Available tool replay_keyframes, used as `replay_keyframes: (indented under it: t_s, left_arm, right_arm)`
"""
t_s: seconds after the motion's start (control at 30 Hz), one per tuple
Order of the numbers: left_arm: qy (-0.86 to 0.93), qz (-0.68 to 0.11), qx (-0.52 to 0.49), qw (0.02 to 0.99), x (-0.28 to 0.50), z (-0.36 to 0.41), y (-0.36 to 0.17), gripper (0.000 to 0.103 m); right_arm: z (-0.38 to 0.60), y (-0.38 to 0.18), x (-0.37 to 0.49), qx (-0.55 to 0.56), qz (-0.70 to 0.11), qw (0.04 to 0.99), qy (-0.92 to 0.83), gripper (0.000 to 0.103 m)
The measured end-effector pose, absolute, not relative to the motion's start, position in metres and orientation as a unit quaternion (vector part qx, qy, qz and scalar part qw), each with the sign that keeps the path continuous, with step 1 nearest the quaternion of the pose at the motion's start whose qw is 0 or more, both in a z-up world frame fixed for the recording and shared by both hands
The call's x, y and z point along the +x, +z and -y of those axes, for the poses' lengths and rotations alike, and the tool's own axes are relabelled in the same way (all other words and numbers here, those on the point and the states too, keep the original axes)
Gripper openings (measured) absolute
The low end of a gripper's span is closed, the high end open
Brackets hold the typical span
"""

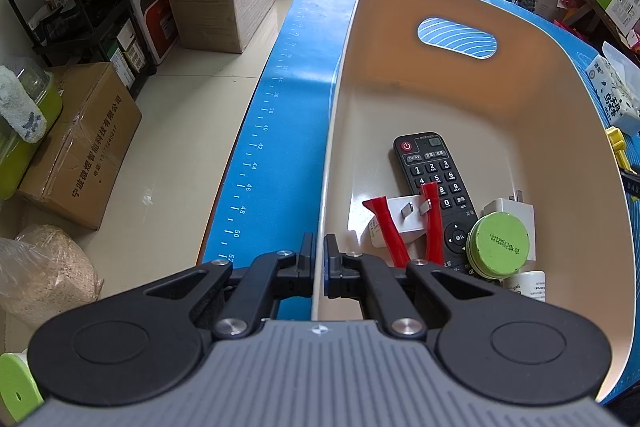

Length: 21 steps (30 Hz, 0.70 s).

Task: Organize rigid objects
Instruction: 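Grasp the yellow plastic toy part with the right tool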

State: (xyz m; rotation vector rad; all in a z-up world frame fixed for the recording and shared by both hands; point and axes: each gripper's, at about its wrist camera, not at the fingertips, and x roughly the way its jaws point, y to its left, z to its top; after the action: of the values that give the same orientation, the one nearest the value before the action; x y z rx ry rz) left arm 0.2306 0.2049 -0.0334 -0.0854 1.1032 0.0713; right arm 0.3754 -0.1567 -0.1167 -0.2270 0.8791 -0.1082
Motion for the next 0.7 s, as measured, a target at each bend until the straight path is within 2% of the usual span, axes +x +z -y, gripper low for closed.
replay_keyframes:
  t_s: [0.1, 0.17, 0.7]
  left_arm:
    - [0.034, -0.524, -0.040, 0.850, 0.231, -0.205, -0.033, 0.005]
    - [0.034, -0.524, -0.040, 0.850, 0.231, -0.205, -0.033, 0.005]
    - [0.034, -0.524, -0.040, 0.850, 0.231, -0.205, -0.033, 0.005]
  right_arm:
    - [0.161, -0.116, 0.382, -0.094, -0.428, 0.898, -0.041, 0.055]
    - [0.164, -0.115, 0.385, -0.074, -0.436, 0.897, -0.028, 0.037]
    - [0.168, -0.098, 0.358, -0.025, -0.411, 0.911, -0.031, 0.035]
